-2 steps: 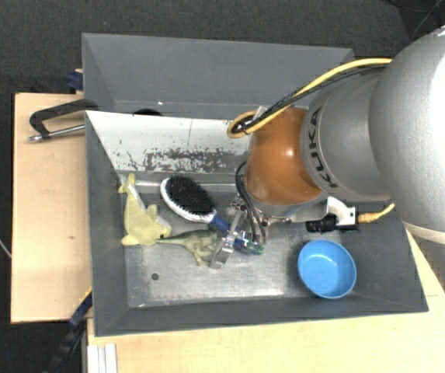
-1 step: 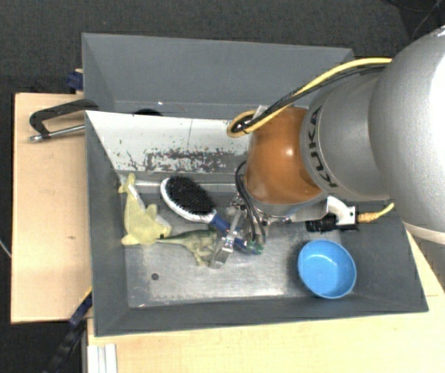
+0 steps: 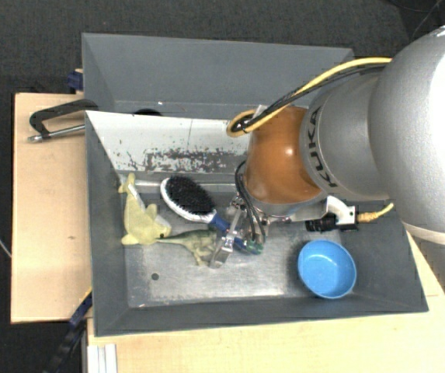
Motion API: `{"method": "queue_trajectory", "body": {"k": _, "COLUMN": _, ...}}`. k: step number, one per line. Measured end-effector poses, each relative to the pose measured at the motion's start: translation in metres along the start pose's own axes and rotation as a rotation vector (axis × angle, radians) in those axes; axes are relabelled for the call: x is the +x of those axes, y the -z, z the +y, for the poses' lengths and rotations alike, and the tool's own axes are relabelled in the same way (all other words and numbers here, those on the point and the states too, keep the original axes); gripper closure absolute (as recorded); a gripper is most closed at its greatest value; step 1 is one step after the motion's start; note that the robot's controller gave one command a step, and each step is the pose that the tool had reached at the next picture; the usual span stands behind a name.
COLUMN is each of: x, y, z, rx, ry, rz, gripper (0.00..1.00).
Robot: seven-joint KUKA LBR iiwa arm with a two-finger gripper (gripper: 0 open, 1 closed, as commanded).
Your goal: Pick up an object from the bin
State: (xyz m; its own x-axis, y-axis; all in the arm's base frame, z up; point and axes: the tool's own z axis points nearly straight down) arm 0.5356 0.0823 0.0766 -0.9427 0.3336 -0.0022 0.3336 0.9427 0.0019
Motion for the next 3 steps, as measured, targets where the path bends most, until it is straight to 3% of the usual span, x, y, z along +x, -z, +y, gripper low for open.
{"method": "queue_trajectory", "body": {"k": 1, "x": -0.001, "y": 0.002, "z": 0.001, "rx": -0.001, "ry": 0.000, "rz": 0.001, "gripper": 1.00}}
{"method": "queue_trajectory", "body": {"k": 2, "x": -0.002, "y": 0.020, "z": 0.002, "rx": -0.002, "ry": 0.001, "rz": -0.002, "gripper": 1.00}}
{"method": "queue_trajectory", "body": {"k": 3, "x": -0.003, "y": 0.118, "z": 0.003, "rx": -0.004, "ry": 0.002, "rz": -0.007, "gripper": 1.00}}
